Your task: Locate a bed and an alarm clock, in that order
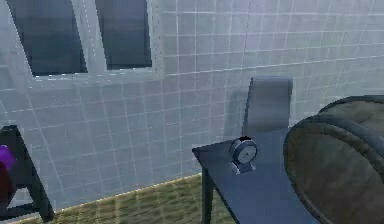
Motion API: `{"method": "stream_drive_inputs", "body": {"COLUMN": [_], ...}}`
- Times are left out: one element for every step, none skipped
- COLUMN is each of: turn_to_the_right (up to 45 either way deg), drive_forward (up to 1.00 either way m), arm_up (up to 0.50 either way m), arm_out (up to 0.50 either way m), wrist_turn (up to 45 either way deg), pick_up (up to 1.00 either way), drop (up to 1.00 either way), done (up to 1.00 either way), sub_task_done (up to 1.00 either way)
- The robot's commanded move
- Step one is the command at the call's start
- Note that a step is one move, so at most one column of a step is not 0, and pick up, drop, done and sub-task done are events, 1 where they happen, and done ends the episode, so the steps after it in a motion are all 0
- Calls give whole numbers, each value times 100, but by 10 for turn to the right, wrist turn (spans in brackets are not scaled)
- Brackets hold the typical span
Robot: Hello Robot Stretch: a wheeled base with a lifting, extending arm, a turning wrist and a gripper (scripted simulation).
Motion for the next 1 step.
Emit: {"method": "stream_drive_inputs", "body": {"turn_to_the_right": [150], "drive_forward": [0], "arm_up": [0], "arm_out": [0], "wrist_turn": [0], "pick_up": [0], "drop": [0], "done": [0], "sub_task_done": [0]}}
